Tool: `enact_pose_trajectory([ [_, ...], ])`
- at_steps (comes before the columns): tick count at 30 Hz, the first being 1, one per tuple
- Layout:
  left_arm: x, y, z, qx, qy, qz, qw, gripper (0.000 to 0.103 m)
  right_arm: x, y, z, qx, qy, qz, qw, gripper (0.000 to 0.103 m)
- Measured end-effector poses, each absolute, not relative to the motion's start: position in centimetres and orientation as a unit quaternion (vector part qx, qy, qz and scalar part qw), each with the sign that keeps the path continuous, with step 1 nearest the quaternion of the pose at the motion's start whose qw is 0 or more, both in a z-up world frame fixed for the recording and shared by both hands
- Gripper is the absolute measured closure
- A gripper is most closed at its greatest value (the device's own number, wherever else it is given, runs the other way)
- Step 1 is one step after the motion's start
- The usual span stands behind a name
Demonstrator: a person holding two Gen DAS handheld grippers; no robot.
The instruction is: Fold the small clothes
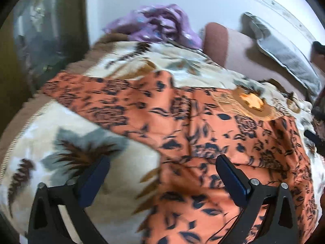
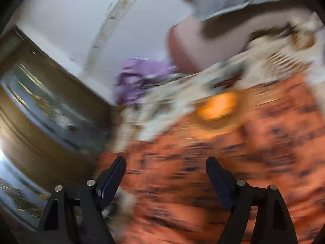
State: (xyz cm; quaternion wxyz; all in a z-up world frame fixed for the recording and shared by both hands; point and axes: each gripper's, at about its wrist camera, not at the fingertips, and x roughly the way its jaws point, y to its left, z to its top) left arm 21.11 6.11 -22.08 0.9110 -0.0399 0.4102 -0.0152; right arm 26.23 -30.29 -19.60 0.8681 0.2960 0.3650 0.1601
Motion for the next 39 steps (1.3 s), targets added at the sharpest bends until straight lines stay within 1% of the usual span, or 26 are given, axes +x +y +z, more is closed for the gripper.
enact_pose_trajectory([
  [1,21.7,5.8,-22.2,-0.044,0.413,-0.028,0.909,0.027,25.8,-32.0,-20.2,0.289,0.372,0.145,0.87,0.039],
  [2,22.3,5.5,-22.4,-0.046,0.416,-0.044,0.907,0.034,25.4,-33.8,-21.2,0.287,0.384,0.129,0.868,0.049],
  [3,22.9,5.4,-22.5,-0.048,0.419,-0.052,0.905,0.041,25.0,-35.0,-21.9,0.288,0.391,0.118,0.866,0.05],
  [6,25.2,4.8,-23.0,-0.057,0.43,-0.055,0.899,0.041,24.2,-38.3,-24.4,0.283,0.4,0.089,0.867,0.05],
  [10,28.6,2.6,-24.4,-0.038,0.455,-0.058,0.888,0.041,27.1,-39.7,-27.7,0.29,0.467,0.045,0.834,0.049],
  [11,29.5,1.9,-25.1,-0.021,0.462,-0.054,0.885,0.044,27.3,-39.7,-27.9,0.283,0.472,0.046,0.834,0.049],
  [12,30.0,1.7,-25.7,-0.01,0.473,-0.045,0.88,0.061,27.5,-39.4,-27.9,0.273,0.474,0.043,0.836,0.049],
  [13,30.6,1.6,-26.4,-0.002,0.49,-0.031,0.871,0.066,27.5,-39.3,-27.7,0.264,0.478,0.04,0.837,0.049],
  [15,30.7,2.3,-25.9,-0.022,0.489,-0.035,0.871,0.066,27.3,-39.3,-27.1,0.267,0.481,0.044,0.834,0.049],
  [17,30.0,3.5,-24.3,-0.035,0.481,-0.04,0.875,0.066,26.8,-39.2,-26.1,0.277,0.464,0.052,0.84,0.048],
  [18,29.4,4.7,-23.1,-0.04,0.467,-0.034,0.883,0.056,26.6,-39.1,-25.6,0.27,0.456,0.051,0.847,0.047],
  [19,28.7,6.4,-21.8,-0.047,0.451,-0.017,0.891,0.034,26.2,-39.1,-25.0,0.262,0.445,0.049,0.855,0.046],
  [21,27.5,10.0,-20.0,-0.064,0.423,0.028,0.904,0.011,25.8,-38.9,-24.2,0.263,0.43,0.054,0.862,0.042],
  [22,27.1,12.9,-19.2,-0.084,0.409,0.058,0.907,0.011,25.6,-38.8,-23.8,0.265,0.423,0.062,0.864,0.042],
  [26,28.7,23.7,-19.1,-0.175,0.439,0.131,0.871,0.011,25.7,-37.0,-23.5,0.249,0.425,0.072,0.867,0.041],
  [28,29.6,29.1,-19.6,-0.23,0.438,0.159,0.854,0.011,25.7,-36.2,-23.3,0.232,0.426,0.073,0.871,0.041],
  [30,30.9,32.6,-20.4,-0.275,0.441,0.179,0.835,0.012,25.8,-35.7,-23.3,0.223,0.423,0.075,0.875,0.041],
  [31,31.7,34.5,-21.0,-0.298,0.442,0.182,0.826,0.016,25.7,-35.6,-23.3,0.222,0.42,0.075,0.877,0.041],
  [32,32.0,35.1,-21.5,-0.311,0.443,0.183,0.821,0.024,25.7,-35.4,-23.3,0.222,0.417,0.076,0.878,0.041],
  [33,32.7,36.2,-22.0,-0.33,0.444,0.18,0.814,0.046,25.8,-35.4,-23.3,0.223,0.416,0.077,0.878,0.041],
  [34,33.5,37.1,-22.6,-0.351,0.443,0.171,0.807,0.057,25.9,-35.4,-23.4,0.224,0.415,0.078,0.878,0.041],
  [39,35.2,38.5,-24.5,-0.396,0.43,0.152,0.797,0.057,26.6,-35.3,-24.6,0.22,0.428,0.071,0.874,0.041],
])
